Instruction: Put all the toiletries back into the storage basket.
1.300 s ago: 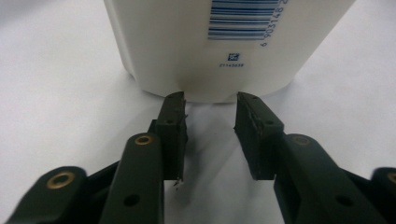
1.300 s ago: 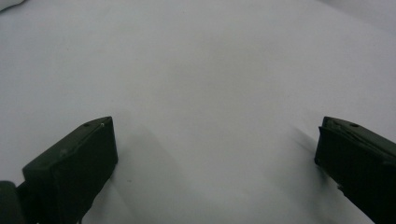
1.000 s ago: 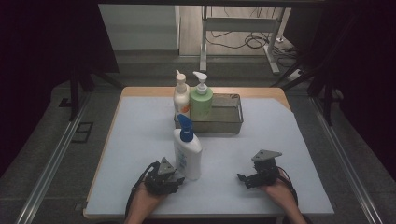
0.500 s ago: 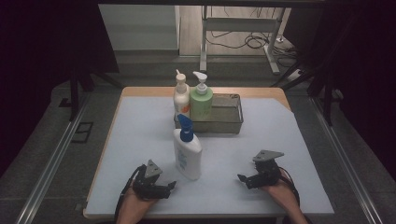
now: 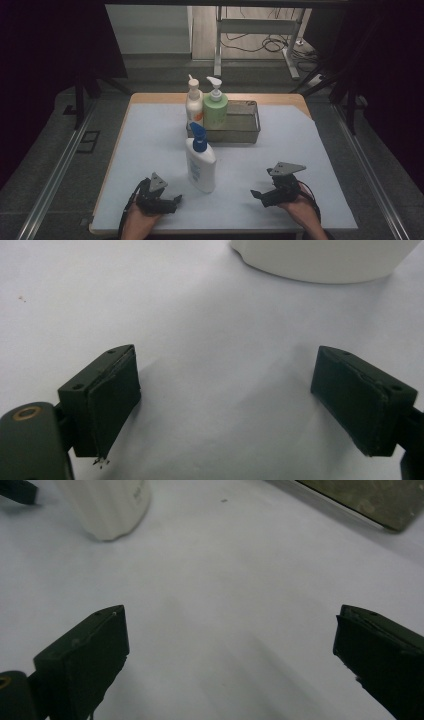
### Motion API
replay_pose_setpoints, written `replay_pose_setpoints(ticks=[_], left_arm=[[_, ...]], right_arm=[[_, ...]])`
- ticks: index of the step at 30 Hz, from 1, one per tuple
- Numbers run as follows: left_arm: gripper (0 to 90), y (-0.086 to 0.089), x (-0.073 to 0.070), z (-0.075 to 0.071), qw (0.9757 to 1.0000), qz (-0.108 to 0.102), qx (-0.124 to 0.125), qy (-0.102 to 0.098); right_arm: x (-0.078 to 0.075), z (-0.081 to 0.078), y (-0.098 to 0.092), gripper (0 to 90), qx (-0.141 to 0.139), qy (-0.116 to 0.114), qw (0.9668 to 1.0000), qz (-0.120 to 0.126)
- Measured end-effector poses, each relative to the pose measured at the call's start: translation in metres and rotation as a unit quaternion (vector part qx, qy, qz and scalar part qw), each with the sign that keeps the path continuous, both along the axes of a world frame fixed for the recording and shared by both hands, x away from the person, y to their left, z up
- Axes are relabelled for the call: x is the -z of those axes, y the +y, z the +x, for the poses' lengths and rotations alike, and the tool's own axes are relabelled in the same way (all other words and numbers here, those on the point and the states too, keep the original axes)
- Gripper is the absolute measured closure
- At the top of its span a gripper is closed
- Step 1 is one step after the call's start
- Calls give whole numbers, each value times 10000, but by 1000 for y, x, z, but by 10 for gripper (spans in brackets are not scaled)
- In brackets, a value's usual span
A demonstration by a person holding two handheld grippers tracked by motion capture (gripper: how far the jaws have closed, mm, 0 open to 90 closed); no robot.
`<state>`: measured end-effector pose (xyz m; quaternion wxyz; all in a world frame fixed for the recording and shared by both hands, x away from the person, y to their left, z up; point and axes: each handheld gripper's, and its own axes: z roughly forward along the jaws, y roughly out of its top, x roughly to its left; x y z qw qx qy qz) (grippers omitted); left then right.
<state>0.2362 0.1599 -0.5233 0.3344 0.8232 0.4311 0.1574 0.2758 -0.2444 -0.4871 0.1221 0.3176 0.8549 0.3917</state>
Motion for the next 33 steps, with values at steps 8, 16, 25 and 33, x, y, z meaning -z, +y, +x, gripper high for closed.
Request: replay_pose_setpoints(ticks=[8,16,25,33], left_arm=[[119,0,1,0,10000,-22,-7,-16],[119,0,1,-1,10000,-40,-28,-35],[120,0,1,-1,10000,-41,-30,-38],[120,0,1,-1,10000,-40,-23,-34]], right_arm=[[-9,-1,14,0,-254,-50,9997,3],[-20,-1,31,0,-453,-94,9989,76],[-31,1,54,6,-572,-48,9981,211],[-42,3,76,11,-679,-69,9974,233]])
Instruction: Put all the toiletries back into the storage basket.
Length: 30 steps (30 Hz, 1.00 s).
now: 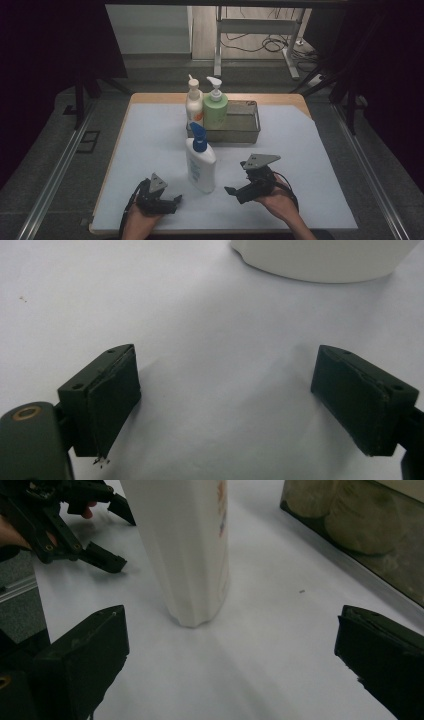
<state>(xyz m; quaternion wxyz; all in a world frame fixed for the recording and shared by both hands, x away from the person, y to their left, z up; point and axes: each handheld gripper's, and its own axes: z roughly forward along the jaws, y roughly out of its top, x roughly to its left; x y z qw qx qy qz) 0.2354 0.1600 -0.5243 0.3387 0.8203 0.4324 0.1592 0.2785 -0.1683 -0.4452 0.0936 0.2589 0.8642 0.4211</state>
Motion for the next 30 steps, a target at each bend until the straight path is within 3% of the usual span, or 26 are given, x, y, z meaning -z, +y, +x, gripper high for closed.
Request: replay_pose_setpoints(ticks=[16,27,30], left_arm=[[120,0,0,0,10000,-3,-2,0],[121,0,0,0,10000,-3,-4,-10],[121,0,0,0,10000,-6,-6,-7]], right_arm=[[-17,5,42,33,-156,-87,9998,97],[-24,14,69,56,-14,-190,9998,95],[-25,16,74,103,42,-226,9997,104]])
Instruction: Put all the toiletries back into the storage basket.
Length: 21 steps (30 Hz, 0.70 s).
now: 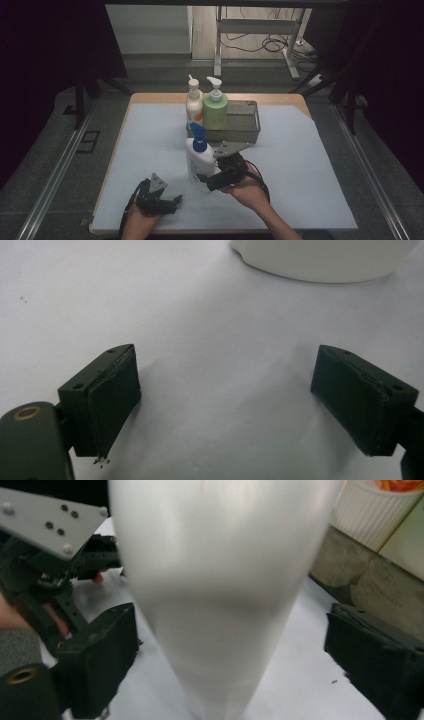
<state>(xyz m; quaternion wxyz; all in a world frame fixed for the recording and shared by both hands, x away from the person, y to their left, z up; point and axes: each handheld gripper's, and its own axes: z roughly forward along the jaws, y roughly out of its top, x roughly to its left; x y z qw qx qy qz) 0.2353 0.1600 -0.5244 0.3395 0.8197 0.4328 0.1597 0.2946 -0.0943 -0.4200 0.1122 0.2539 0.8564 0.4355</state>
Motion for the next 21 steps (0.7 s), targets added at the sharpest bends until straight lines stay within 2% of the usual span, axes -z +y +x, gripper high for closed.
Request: replay_pose_setpoints(ticks=[8,13,17,21], left_arm=[[121,0,0,0,10000,4,5,3],[121,0,0,0,10000,3,3,4],[121,0,0,0,10000,10,6,4],[121,0,0,0,10000,-1,1,3]], right_arm=[[-1,5,10,175,84,-19,9999,108],[0,6,16,260,122,-16,9998,155],[1,8,21,326,99,30,9998,144],[2,7,23,361,147,-85,9998,56]])
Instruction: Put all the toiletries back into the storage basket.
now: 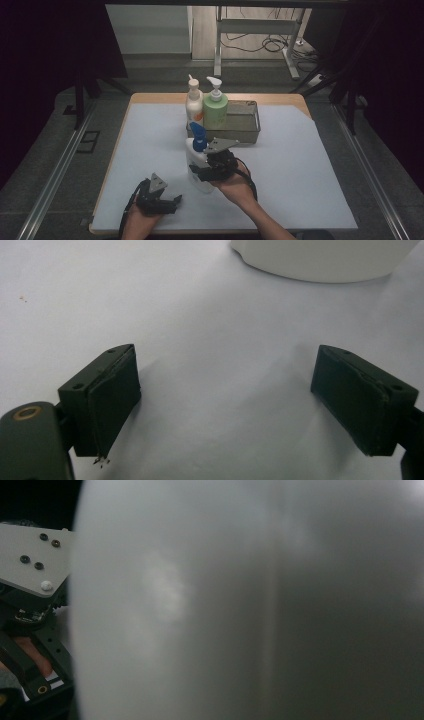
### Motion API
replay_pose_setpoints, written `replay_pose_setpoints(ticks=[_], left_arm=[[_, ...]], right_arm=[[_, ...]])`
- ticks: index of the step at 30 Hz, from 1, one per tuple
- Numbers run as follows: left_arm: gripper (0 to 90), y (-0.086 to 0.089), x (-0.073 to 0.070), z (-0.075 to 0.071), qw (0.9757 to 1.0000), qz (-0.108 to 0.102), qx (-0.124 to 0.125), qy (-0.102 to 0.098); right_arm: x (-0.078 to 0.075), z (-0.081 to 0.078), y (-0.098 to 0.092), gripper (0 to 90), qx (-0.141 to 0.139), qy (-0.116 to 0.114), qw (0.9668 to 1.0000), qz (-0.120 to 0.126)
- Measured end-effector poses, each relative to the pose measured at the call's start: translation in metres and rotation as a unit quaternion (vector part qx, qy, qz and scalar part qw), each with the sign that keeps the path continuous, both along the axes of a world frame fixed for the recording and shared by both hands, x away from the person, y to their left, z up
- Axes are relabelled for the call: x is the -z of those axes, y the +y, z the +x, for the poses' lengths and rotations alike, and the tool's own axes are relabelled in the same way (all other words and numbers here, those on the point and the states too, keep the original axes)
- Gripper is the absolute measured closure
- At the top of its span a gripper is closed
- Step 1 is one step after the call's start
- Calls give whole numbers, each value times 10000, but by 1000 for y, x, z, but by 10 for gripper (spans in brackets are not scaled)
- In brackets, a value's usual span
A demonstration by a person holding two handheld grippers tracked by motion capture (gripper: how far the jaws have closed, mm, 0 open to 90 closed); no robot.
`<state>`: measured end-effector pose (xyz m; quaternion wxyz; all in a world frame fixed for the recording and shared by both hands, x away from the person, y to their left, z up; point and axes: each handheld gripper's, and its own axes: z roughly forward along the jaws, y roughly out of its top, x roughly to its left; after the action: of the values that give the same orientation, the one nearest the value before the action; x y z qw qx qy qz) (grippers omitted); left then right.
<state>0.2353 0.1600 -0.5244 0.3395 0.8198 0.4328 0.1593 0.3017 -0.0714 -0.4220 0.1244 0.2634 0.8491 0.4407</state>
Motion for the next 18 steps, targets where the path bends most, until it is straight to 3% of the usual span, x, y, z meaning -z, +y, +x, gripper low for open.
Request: replay_pose_setpoints(ticks=[4,18], left_arm=[[121,0,0,0,10000,8,7,3],[121,0,0,0,10000,0,0,-4]], right_arm=[[-2,-1,0,374,-106,-87,9998,-153],[-11,8,-14,395,-181,192,9995,-192]])
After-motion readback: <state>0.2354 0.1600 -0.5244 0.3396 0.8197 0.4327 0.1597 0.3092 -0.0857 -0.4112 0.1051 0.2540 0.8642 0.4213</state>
